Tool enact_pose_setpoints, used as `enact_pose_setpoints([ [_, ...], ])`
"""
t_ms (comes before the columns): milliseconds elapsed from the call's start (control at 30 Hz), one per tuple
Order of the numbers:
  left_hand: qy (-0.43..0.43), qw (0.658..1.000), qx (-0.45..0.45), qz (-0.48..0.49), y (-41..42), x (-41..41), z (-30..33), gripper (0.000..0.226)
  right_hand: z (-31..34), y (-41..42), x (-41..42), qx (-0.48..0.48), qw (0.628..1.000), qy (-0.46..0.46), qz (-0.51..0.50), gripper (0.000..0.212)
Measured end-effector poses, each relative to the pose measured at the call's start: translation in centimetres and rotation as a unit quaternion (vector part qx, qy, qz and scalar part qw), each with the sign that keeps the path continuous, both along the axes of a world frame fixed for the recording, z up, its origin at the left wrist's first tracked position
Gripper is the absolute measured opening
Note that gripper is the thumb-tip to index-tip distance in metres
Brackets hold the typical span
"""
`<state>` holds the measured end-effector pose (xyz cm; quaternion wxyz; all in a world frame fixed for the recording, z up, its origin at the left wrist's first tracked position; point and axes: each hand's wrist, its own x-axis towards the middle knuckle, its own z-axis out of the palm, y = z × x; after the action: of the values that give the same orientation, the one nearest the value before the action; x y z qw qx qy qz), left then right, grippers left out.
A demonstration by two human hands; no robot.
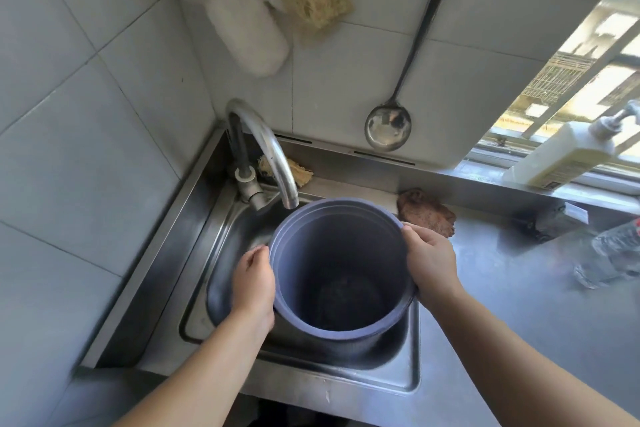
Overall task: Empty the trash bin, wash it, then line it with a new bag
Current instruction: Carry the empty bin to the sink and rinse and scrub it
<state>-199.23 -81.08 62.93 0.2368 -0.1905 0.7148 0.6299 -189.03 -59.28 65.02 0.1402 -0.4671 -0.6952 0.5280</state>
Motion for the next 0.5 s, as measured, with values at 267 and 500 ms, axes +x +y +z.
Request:
enact_pose_setpoints([
  [267,-0.047,0.993,0.105,0.024,-0.4,-1.8,1.7,0.029,5.7,-0.1,-3.7,0.026,0.999,-0.012,-0.024,0.021],
  [500,-0.193,0.962,0.187,0.056,-0.6,-2.0,0.9,0.025,10.0,-1.1,-5.6,0.067,0.995,-0.076,0.012,0.022],
])
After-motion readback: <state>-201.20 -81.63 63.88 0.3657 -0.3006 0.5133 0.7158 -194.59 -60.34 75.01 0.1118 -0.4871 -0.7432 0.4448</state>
